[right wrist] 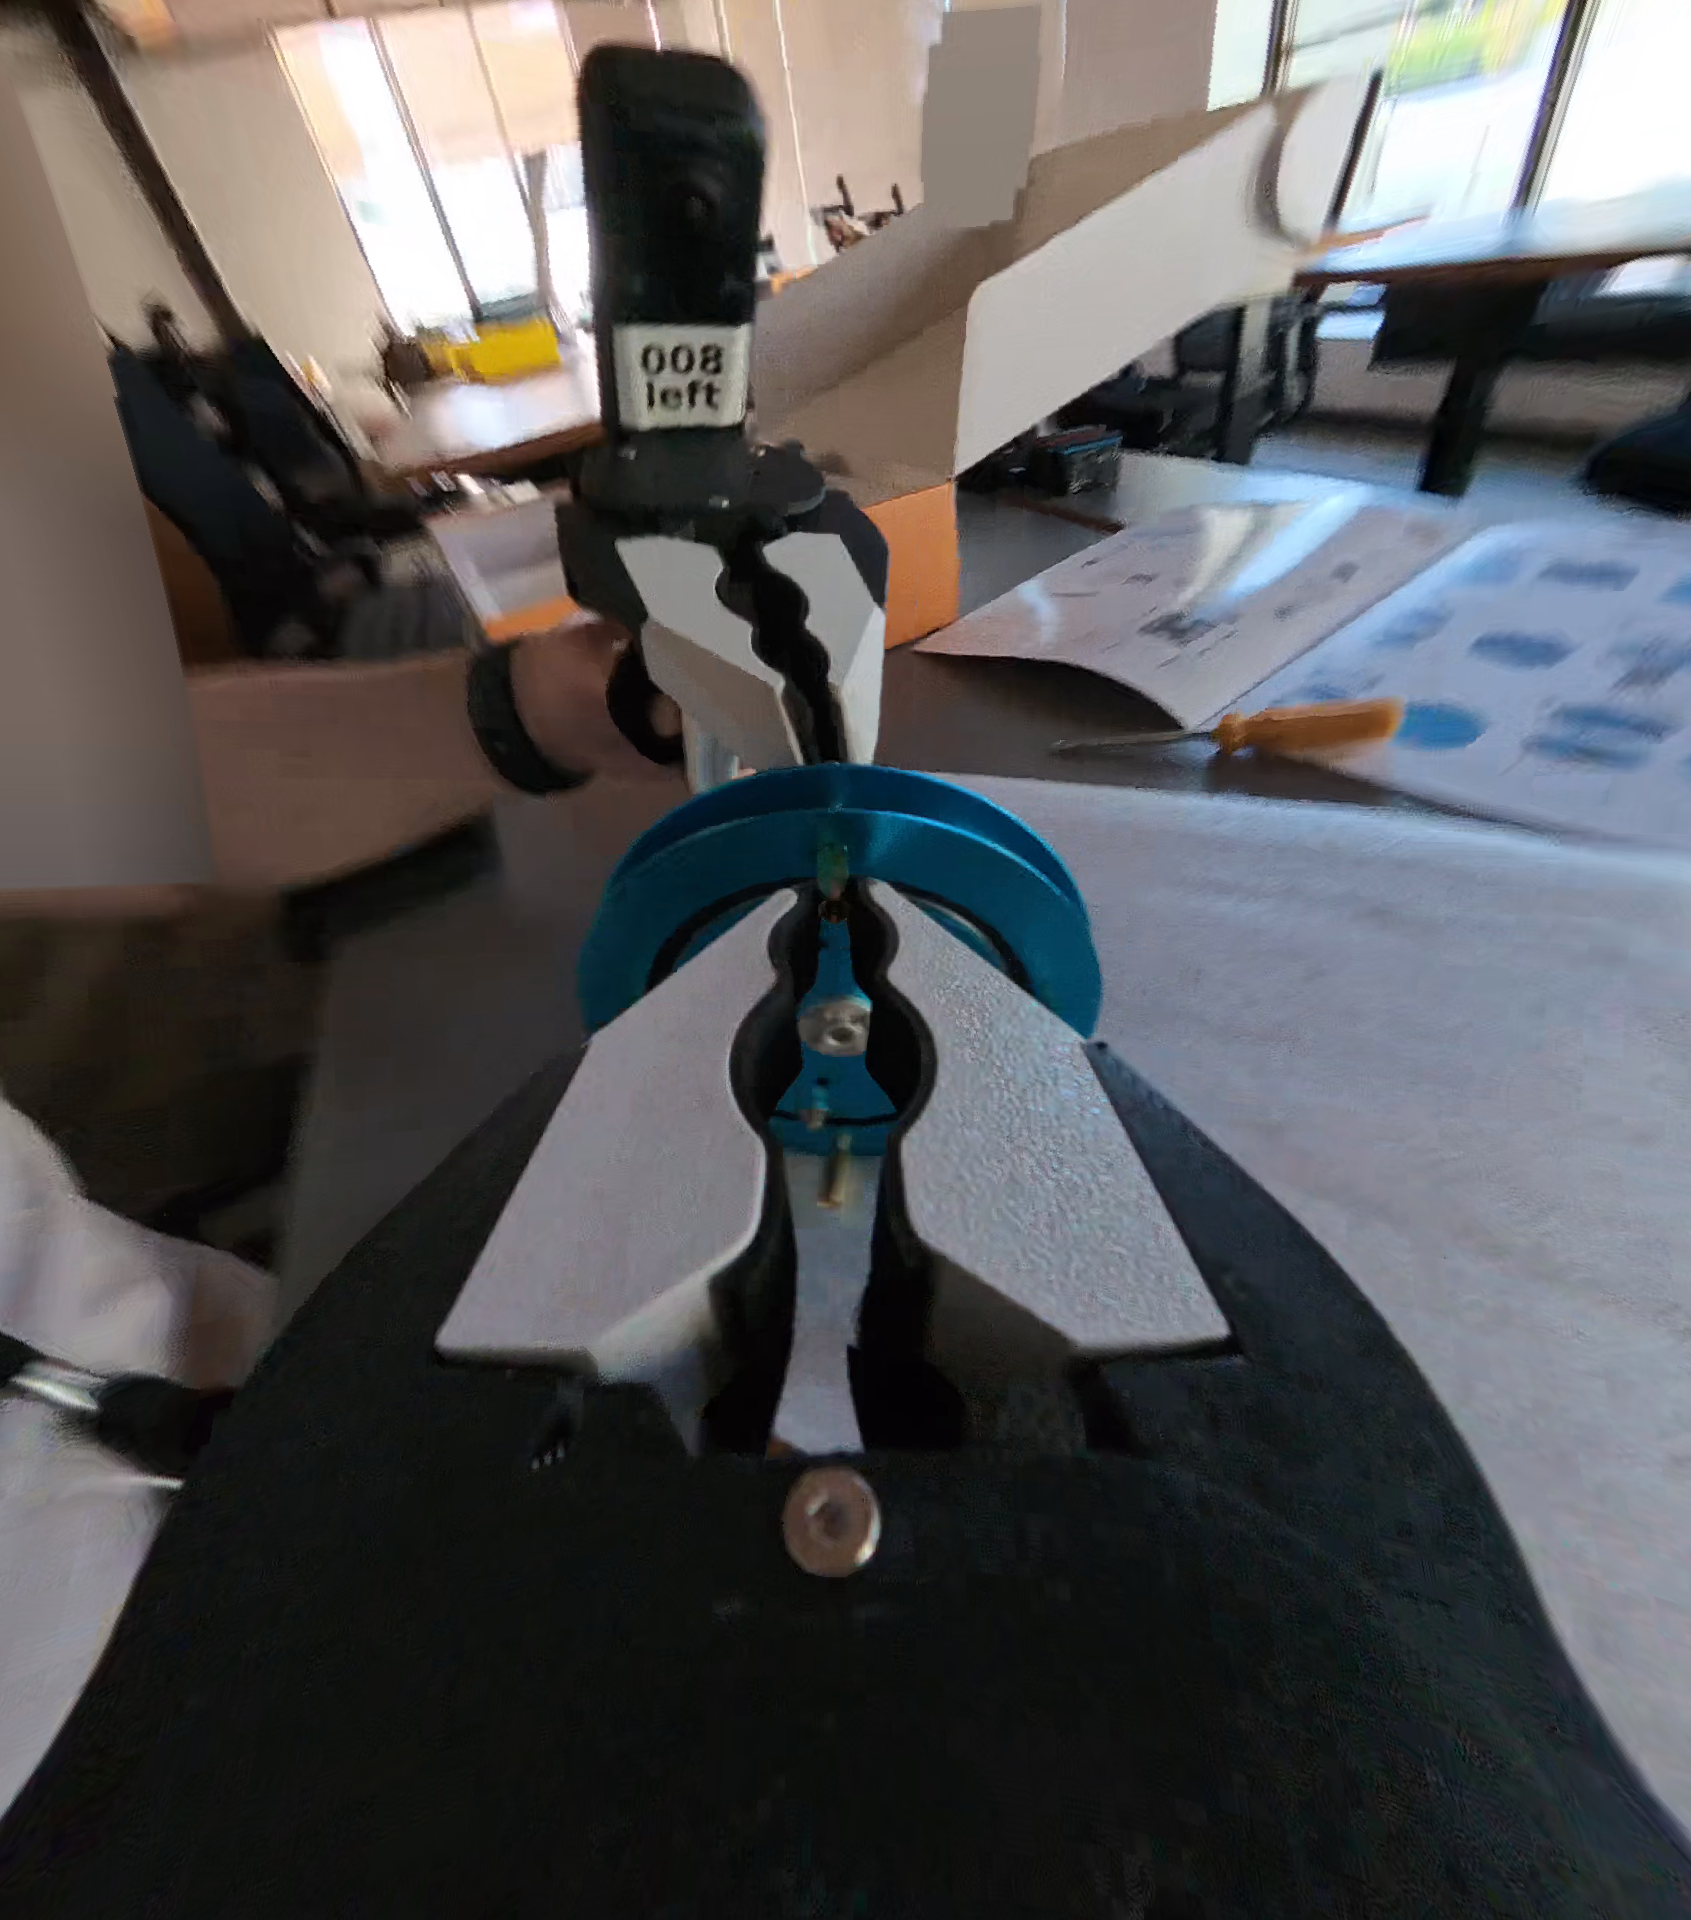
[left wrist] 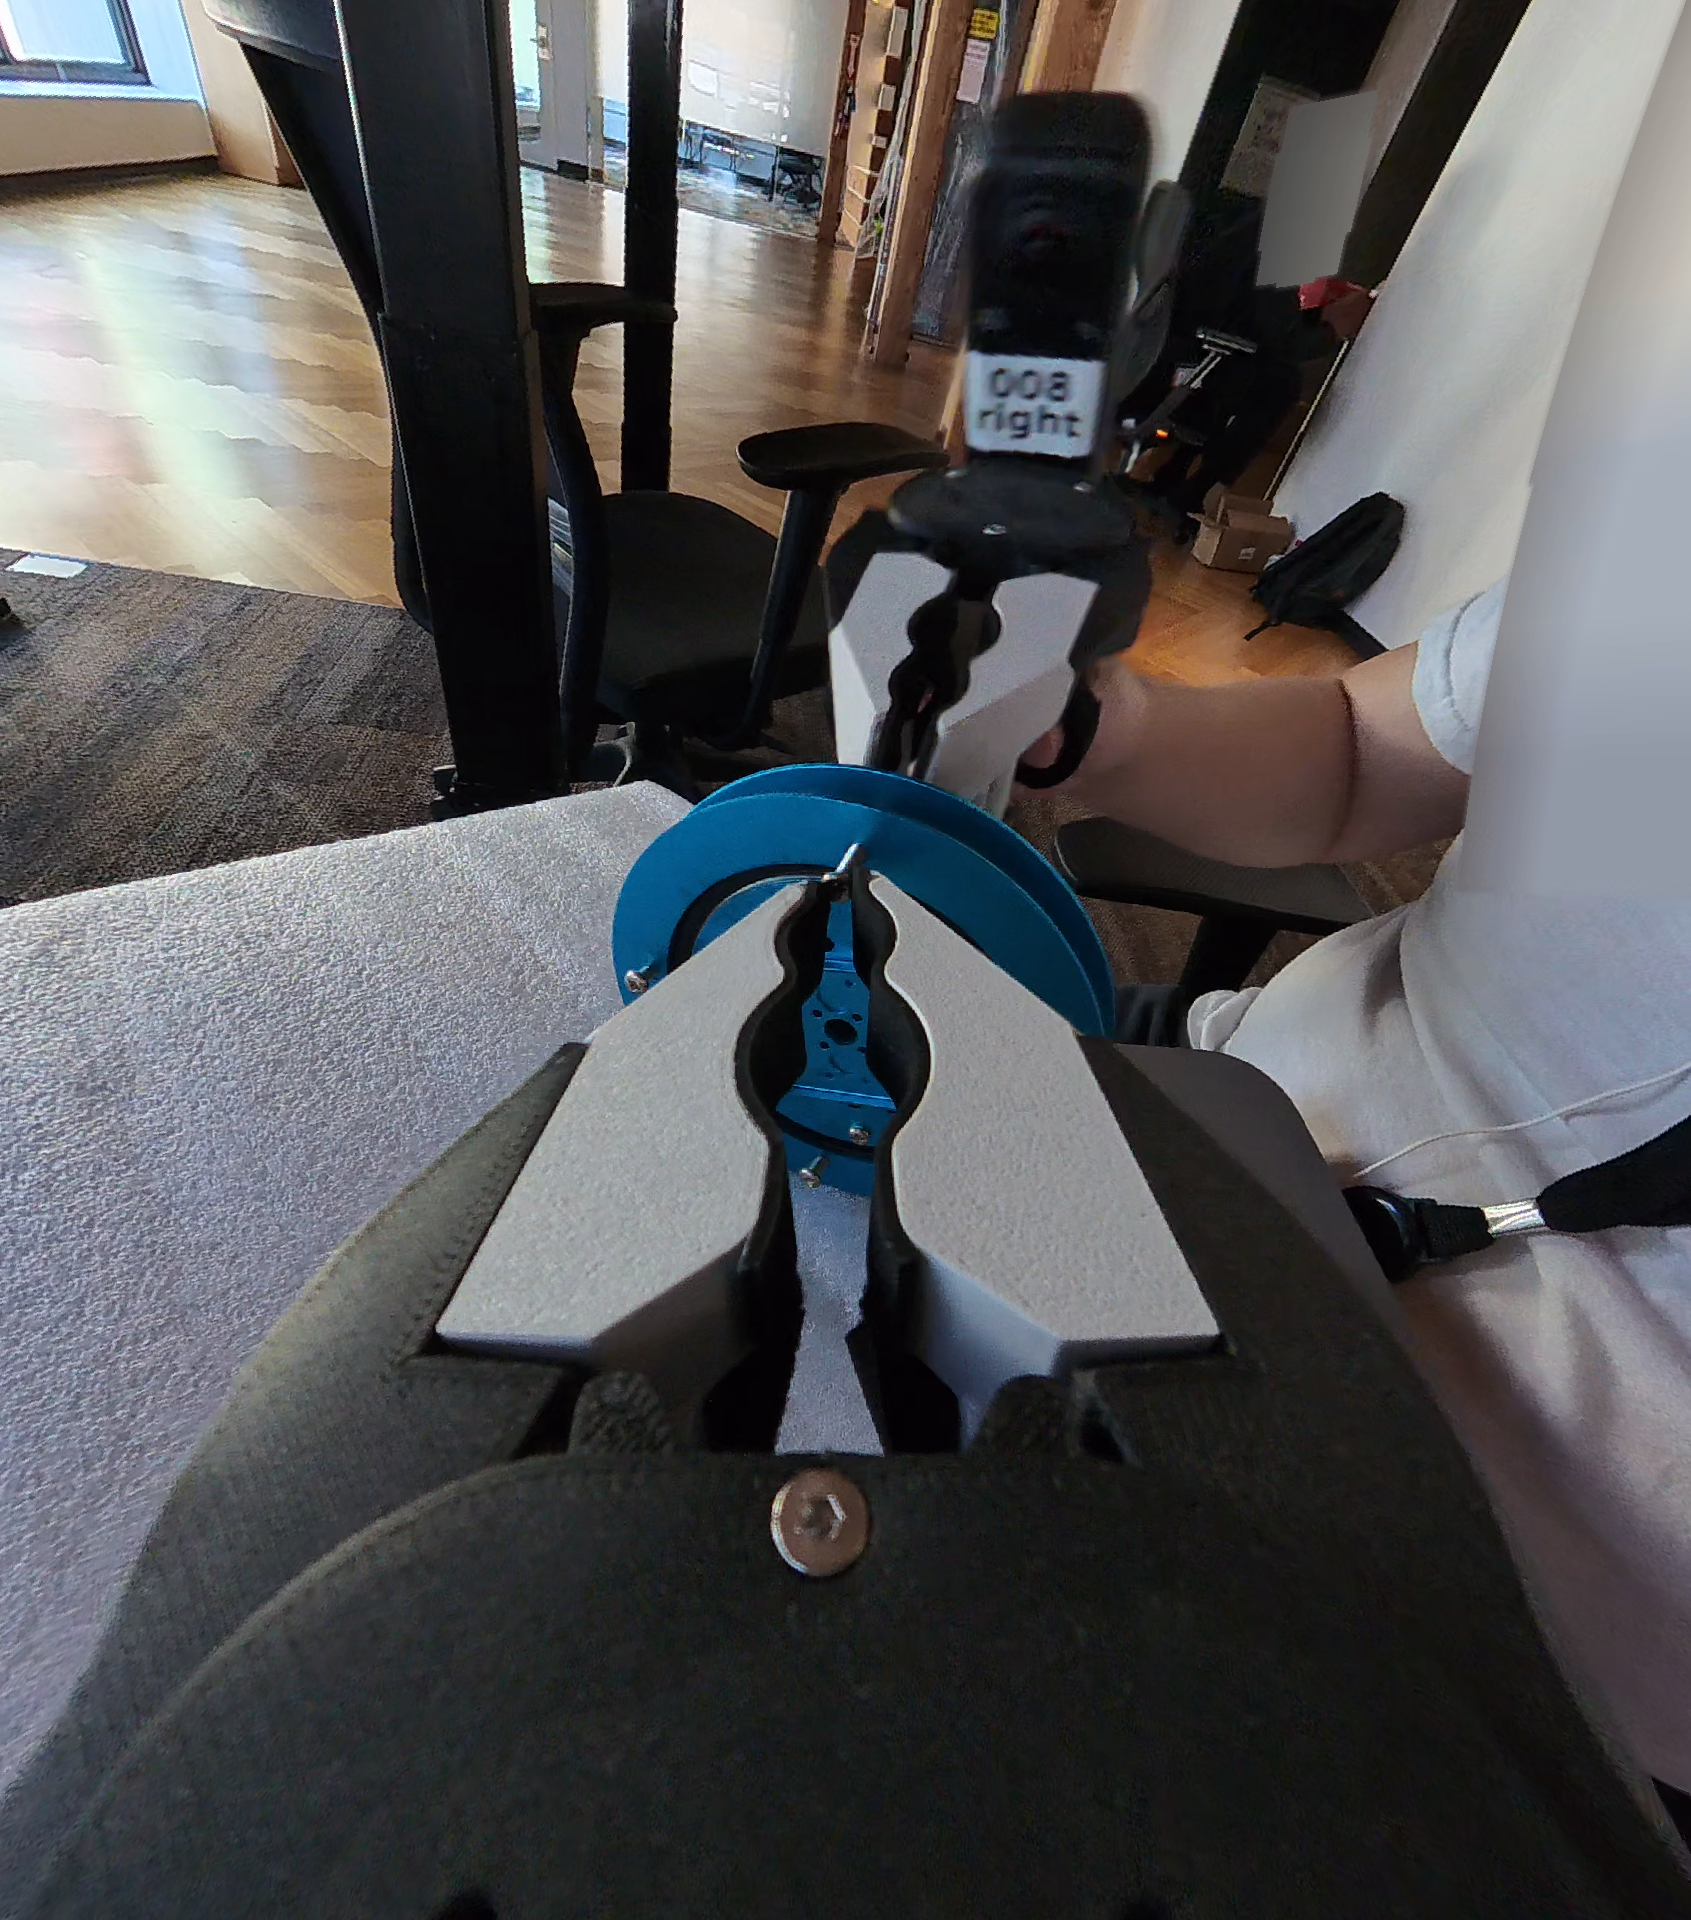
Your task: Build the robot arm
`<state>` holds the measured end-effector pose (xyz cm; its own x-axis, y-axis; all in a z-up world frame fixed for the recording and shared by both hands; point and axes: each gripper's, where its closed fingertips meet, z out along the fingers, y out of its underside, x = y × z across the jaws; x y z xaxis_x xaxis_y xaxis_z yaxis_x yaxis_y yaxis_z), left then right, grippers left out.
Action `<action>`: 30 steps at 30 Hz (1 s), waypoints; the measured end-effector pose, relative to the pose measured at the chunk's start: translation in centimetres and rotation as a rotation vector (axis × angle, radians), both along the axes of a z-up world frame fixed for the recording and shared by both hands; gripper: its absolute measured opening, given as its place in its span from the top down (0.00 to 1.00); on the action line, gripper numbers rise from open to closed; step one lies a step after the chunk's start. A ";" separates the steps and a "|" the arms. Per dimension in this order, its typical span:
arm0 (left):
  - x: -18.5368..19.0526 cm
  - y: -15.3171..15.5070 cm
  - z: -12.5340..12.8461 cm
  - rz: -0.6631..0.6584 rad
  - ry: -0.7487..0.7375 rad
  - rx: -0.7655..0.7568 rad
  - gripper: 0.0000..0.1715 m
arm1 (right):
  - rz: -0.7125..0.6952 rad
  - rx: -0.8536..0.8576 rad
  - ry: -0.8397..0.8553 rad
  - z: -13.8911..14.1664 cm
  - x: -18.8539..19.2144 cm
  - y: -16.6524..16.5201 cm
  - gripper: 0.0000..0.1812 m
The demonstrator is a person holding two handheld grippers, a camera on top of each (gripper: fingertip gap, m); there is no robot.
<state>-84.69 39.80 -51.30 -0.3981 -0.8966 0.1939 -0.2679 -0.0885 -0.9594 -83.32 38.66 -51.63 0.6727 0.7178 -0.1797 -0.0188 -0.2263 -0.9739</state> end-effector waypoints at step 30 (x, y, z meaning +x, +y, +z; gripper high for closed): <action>0.3 0.1 -0.2 0.011 0.022 -0.073 0.98 | -0.135 0.417 -0.598 0.5 0.6 0.5 0.95</action>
<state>-84.43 39.94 -51.46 -0.3835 -0.8840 0.2672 -0.2876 -0.1606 -0.9442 -82.74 39.14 -51.16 0.6574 0.5506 0.5145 0.5403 0.1316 -0.8311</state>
